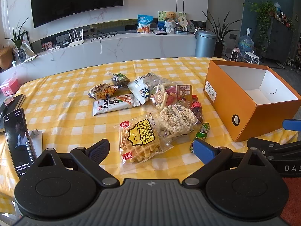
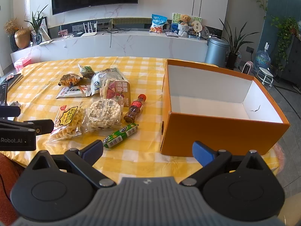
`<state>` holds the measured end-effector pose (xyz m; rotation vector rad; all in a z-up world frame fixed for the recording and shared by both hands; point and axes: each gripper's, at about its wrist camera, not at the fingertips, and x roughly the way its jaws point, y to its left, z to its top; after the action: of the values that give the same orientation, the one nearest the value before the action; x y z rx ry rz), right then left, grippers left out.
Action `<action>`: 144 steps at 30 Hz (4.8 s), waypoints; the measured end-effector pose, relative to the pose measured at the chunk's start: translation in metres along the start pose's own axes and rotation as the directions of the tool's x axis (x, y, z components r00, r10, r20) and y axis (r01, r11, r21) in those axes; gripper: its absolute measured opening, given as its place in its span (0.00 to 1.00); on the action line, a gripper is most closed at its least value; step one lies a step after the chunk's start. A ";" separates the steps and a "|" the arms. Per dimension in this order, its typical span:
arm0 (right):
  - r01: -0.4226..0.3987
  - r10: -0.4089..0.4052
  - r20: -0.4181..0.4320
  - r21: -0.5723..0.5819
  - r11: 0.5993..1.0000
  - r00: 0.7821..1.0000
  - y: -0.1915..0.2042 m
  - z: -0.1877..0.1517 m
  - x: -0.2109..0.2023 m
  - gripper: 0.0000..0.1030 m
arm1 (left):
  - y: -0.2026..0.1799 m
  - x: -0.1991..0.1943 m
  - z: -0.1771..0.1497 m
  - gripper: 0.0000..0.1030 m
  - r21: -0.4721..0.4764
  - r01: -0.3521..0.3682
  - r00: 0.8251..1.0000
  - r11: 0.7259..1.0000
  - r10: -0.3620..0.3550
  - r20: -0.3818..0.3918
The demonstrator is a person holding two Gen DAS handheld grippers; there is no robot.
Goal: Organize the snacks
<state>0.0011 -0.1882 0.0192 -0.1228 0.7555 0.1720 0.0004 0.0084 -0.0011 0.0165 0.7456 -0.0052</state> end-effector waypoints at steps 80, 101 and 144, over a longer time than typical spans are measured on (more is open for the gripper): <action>-0.132 0.134 0.012 -0.097 0.986 0.991 0.058 0.032 0.132 0.86 | 0.073 0.103 0.001 1.00 -0.426 0.100 0.989 0.899 -0.136 -0.054; -0.172 0.177 0.031 -0.124 0.977 0.984 0.058 0.020 0.141 0.94 | 0.049 0.144 0.009 1.00 -0.305 -0.020 0.973 0.952 -0.052 -0.226; -0.203 0.225 0.040 -0.302 0.932 0.974 0.061 0.017 0.148 0.78 | 0.050 0.140 0.002 1.00 -0.165 -0.046 0.973 0.985 0.007 -0.232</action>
<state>0.1065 -0.1093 -0.0738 -0.3178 0.6640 0.4963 0.1047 0.0589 -0.0939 -0.1380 0.9771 0.0873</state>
